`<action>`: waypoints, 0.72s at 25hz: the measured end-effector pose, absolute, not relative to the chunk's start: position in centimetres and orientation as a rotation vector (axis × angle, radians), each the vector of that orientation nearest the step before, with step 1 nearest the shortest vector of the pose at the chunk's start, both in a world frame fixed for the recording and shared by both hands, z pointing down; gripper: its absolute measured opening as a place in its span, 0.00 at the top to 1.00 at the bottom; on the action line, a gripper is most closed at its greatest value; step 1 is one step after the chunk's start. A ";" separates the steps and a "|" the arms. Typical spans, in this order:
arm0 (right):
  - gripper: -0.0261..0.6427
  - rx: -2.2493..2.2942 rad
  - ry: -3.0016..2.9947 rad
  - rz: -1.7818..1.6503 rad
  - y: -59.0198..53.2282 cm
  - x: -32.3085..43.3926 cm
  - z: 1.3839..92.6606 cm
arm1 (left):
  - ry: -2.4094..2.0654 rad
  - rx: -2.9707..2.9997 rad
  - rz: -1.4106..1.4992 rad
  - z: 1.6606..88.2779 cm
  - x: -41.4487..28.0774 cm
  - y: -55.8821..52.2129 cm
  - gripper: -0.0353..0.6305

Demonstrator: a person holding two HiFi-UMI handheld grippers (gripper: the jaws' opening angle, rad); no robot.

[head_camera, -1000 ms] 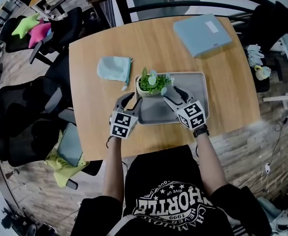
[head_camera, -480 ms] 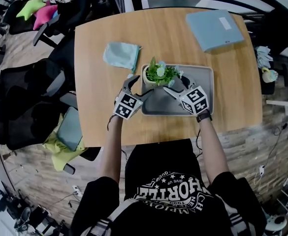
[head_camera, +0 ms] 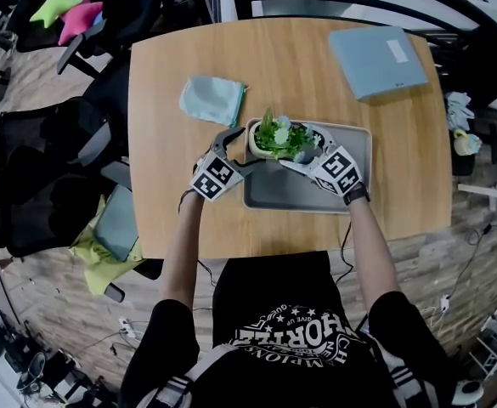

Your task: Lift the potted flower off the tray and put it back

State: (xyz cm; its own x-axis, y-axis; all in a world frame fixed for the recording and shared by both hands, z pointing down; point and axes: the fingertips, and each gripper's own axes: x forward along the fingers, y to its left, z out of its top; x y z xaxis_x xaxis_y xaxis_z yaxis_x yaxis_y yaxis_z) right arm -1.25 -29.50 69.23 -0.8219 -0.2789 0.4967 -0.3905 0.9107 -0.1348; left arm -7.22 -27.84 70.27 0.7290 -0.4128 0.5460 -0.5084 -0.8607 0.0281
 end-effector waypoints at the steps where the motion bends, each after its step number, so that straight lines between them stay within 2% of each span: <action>1: 0.29 0.457 -2.591 0.305 -29.6 -1.4 69.3 | -0.710 2.770 0.823 70.3 -7.2 -28.0 0.35; 7: 0.29 0.355 -2.606 0.279 -29.7 -2.3 69.6 | -0.539 2.801 0.935 71.7 -7.0 -28.2 0.35; 11: 0.39 0.341 -2.588 0.248 -29.9 -2.3 70.5 | -0.472 2.838 0.946 72.2 -6.5 -28.4 0.38; 18: 0.39 0.354 -2.599 0.248 -30.0 -2.4 70.6 | -0.434 2.862 0.919 72.3 -7.0 -28.6 0.40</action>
State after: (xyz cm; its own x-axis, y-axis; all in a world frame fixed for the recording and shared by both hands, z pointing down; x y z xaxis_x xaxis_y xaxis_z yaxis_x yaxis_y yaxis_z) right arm -2.36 -29.98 70.60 -0.8402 -0.2030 0.5029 -0.2944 0.9495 -0.1087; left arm -6.98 -28.65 72.27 0.7768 -0.2372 0.5833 -0.3001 -0.9538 0.0117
